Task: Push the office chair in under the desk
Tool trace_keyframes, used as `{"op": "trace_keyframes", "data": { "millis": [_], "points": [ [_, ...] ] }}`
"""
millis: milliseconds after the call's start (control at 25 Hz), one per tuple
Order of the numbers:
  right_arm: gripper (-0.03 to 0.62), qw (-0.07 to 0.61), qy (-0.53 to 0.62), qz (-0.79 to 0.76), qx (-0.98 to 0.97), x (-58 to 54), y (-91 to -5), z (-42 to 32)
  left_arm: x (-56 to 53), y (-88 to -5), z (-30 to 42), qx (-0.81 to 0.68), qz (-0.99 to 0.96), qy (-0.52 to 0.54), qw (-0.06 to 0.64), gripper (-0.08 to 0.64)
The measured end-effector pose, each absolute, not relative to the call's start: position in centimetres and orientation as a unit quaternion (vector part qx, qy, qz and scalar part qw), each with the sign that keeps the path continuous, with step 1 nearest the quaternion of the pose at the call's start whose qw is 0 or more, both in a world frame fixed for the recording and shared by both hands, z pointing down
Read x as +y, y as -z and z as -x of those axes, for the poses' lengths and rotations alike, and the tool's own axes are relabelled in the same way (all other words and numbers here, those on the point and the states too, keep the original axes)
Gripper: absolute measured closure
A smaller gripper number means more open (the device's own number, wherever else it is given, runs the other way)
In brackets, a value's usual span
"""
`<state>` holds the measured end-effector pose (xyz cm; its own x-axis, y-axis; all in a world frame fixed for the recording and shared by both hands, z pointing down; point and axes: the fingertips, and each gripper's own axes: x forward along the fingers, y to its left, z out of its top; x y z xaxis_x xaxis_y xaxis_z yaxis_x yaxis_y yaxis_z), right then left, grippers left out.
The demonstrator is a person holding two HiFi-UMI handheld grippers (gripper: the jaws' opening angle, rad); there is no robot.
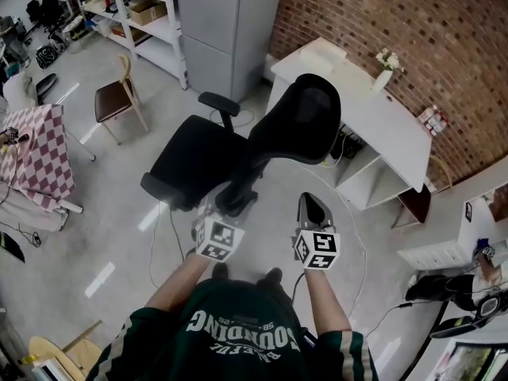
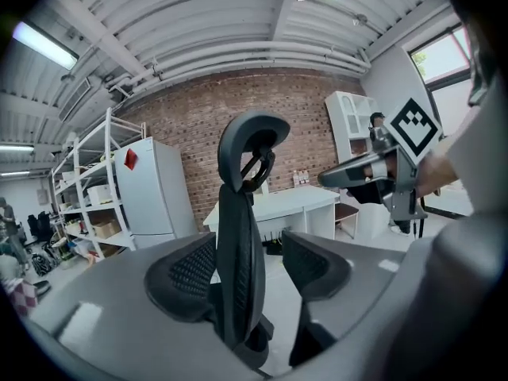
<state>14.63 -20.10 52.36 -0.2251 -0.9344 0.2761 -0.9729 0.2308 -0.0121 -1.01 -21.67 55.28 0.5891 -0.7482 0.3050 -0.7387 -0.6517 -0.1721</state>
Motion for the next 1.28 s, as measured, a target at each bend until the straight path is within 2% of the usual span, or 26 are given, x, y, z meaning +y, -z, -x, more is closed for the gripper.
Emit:
{"op": "trace_keyframes", "data": {
  "millis": [520, 640, 760, 1280],
  "points": [
    [0.592, 0.113, -0.100, -0.621, -0.769, -19.4, -53.3, -16.5, -23.4, -61.8, 1.3, 0.445, 0.865, 0.234, -0.013, 0.278],
    [0.592, 0.114, -0.103, -0.628, -0.763, -18.9, -53.5, -16.7, -24.3, -62.9, 1.8, 0.458, 0.853, 0.250, -0.002, 0.314],
    [0.592, 0.117, -0.107, -0.637, -0.755, -17.9, -53.8, -17.7, -24.4, -63.3, 1.8, 0.468, 0.849, 0.247, 0.006, 0.397],
    [0.592, 0.111, -0.123, -0.645, -0.746, -17.0, -54.8, -17.1, -23.4, -62.9, 3.6, 0.457, 0.863, 0.216, -0.011, 0.410]
  ]
}}
